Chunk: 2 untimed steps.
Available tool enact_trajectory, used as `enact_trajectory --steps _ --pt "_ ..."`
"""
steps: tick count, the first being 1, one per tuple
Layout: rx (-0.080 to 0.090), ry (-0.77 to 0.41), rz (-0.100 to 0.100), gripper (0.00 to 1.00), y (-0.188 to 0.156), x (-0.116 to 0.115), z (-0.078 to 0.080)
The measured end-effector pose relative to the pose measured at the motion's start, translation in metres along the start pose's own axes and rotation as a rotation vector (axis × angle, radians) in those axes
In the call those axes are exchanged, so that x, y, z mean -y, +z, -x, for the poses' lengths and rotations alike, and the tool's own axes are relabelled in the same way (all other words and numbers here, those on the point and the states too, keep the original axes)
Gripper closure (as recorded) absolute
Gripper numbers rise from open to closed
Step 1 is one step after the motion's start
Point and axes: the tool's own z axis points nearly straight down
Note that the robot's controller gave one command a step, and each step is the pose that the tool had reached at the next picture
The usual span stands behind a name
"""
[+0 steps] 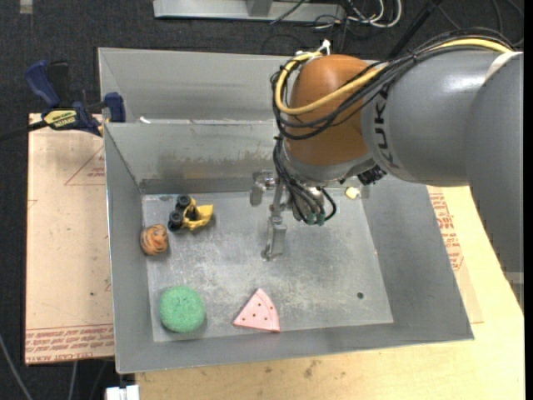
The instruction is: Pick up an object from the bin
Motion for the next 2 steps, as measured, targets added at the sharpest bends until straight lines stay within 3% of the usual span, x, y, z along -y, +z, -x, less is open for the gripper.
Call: enact_trajectory --steps 1,2 --pt "0.007 0.001 0.001 0.00 -0.005 0.000 0.001" --pt "0.018 -0.052 -0.001 0.00 0.021 -0.031 0.020"
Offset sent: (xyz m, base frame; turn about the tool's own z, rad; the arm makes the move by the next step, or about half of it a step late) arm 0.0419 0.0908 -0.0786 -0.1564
